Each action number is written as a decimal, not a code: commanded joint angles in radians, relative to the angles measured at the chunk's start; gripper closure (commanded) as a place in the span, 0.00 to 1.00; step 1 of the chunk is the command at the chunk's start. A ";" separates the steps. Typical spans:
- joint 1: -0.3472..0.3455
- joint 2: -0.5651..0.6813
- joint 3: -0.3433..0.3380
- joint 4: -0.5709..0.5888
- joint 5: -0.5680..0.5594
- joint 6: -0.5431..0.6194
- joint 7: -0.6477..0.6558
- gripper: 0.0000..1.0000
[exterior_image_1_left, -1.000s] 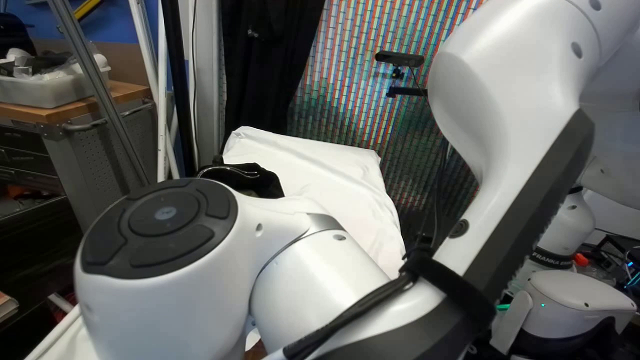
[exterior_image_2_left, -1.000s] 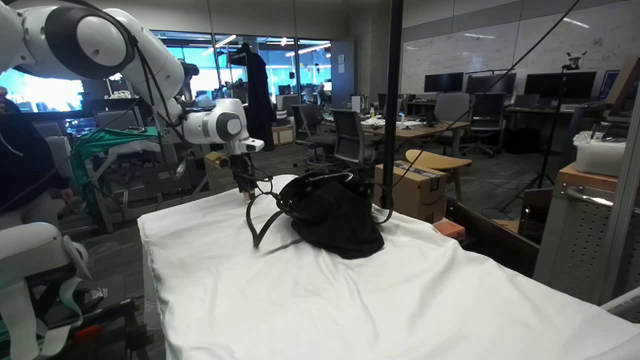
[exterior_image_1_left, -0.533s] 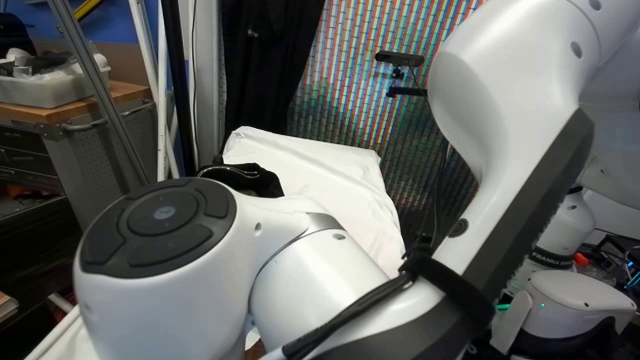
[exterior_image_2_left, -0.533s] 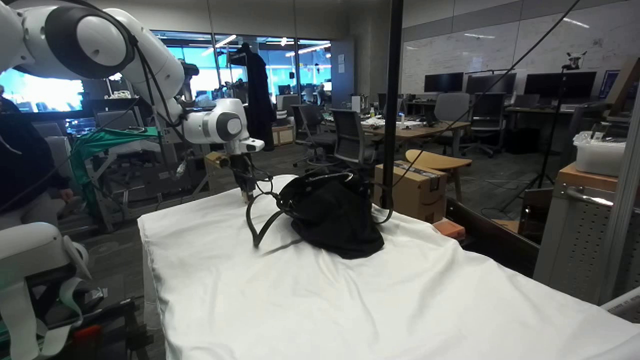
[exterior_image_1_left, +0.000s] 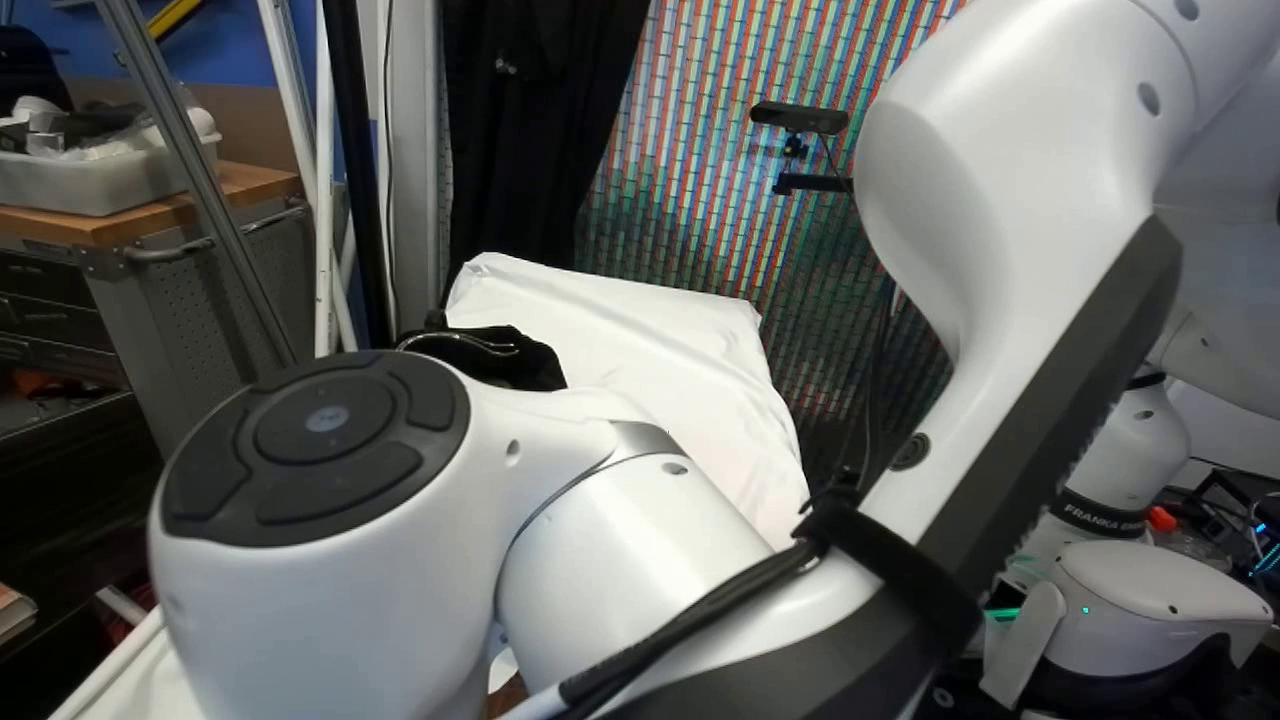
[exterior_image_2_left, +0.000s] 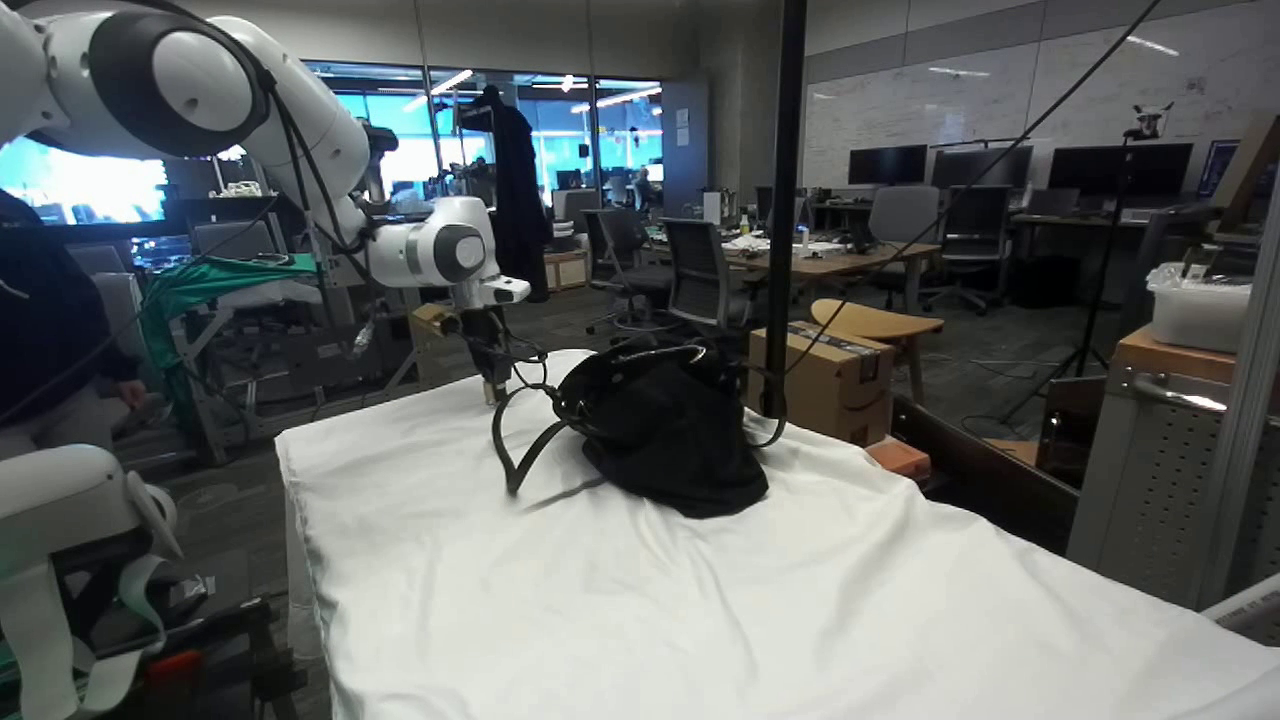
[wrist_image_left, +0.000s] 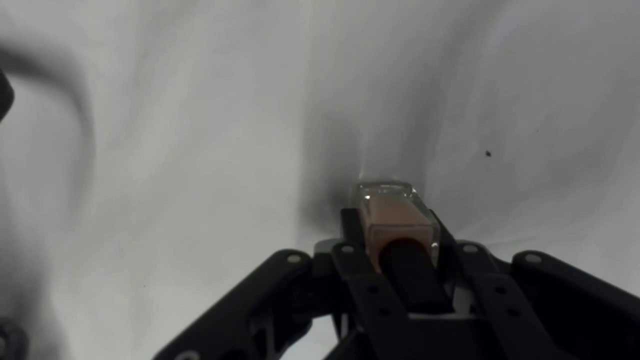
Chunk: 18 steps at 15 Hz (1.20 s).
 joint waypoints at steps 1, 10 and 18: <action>-0.002 -0.044 -0.015 -0.025 0.003 -0.009 0.011 0.85; -0.058 -0.200 -0.079 -0.152 -0.020 0.084 0.065 0.85; -0.161 -0.338 -0.148 -0.283 -0.066 0.177 0.141 0.85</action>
